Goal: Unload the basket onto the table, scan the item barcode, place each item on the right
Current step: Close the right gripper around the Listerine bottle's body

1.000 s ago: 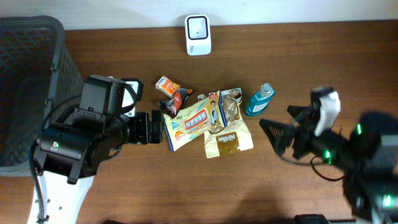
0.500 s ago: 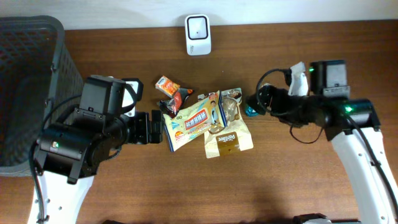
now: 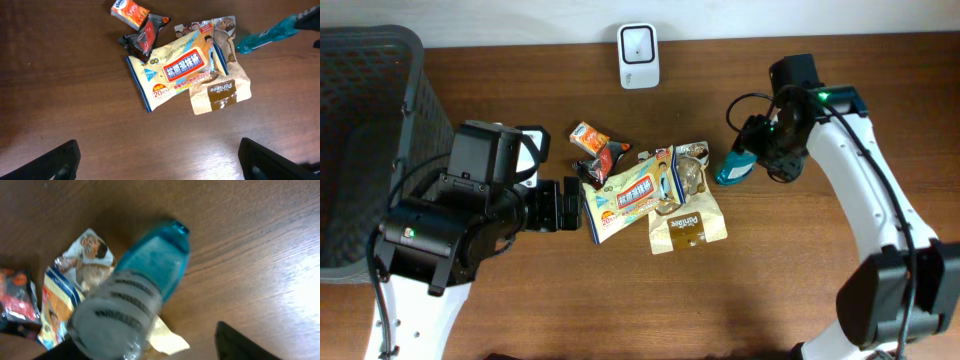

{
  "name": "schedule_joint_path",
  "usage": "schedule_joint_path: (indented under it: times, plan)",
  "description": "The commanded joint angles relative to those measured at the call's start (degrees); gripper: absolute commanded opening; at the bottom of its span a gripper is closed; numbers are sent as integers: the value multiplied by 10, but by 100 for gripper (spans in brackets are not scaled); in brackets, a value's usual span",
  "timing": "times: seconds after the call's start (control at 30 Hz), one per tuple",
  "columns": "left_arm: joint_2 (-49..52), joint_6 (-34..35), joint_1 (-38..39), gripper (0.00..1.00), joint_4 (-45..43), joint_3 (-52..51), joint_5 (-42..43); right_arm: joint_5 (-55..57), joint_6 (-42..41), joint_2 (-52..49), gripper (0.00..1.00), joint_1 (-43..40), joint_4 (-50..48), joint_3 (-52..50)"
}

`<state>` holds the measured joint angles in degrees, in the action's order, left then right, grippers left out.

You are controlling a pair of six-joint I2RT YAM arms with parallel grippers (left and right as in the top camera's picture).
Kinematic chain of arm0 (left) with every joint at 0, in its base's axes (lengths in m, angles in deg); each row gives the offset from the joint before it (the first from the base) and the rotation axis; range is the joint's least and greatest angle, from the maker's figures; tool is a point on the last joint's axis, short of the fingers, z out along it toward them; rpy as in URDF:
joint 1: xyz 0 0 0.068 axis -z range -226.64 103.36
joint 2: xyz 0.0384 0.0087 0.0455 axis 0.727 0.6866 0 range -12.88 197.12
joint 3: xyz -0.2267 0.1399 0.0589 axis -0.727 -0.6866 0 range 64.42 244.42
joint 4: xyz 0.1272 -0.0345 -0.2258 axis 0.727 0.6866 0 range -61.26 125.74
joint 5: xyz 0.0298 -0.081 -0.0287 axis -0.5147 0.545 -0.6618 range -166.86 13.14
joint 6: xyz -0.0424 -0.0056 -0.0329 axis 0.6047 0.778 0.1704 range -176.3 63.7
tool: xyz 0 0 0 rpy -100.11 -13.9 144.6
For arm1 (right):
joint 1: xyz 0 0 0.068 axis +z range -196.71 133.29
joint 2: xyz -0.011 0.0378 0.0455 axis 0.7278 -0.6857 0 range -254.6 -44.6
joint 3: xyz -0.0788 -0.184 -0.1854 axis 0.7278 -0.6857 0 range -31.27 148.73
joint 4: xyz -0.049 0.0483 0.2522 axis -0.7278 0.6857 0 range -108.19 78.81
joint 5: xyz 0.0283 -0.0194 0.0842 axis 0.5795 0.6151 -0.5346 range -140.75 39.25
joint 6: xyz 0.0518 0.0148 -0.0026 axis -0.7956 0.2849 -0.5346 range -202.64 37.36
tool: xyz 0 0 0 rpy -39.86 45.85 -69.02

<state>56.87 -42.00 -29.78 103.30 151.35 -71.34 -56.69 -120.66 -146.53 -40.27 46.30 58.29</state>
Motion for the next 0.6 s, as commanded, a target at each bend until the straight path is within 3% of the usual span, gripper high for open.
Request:
schedule_joint_path:
  times: [0.0, 0.3, 0.57]
  plan:
    - [-1, -7, -1, 99, 1, 3, -4, 11, -15, 5, 69, 3, -17, 8]
    - [-1, -7, -1, 99, 1, 3, -5, 8, -15, 5, 69, 3, -62, 8]
    - [-1, -7, -1, 99, 1, 3, -5, 41, -34, 4, 60, 3, -76, 8]
